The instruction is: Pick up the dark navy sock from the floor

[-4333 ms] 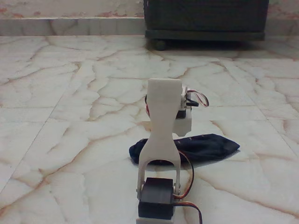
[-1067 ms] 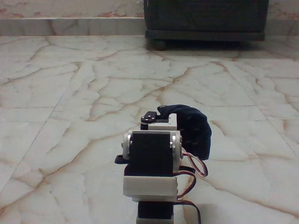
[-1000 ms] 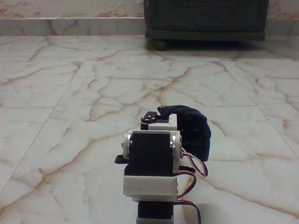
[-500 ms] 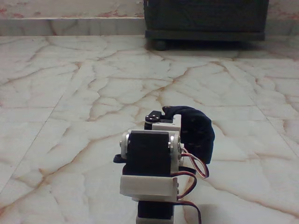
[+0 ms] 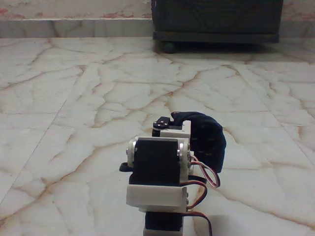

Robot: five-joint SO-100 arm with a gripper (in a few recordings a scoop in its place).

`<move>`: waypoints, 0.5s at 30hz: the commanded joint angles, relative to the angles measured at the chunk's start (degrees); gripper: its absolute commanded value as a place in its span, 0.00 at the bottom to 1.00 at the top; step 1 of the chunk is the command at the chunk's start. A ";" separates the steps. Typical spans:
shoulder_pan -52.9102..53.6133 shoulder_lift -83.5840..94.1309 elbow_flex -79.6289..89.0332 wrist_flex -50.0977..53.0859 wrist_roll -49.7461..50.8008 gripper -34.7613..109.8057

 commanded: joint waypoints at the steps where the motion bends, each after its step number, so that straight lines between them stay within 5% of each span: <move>1: 0.62 1.58 -0.09 -0.35 -0.35 0.24; 15: 0.62 1.58 -0.09 0.18 -0.62 0.24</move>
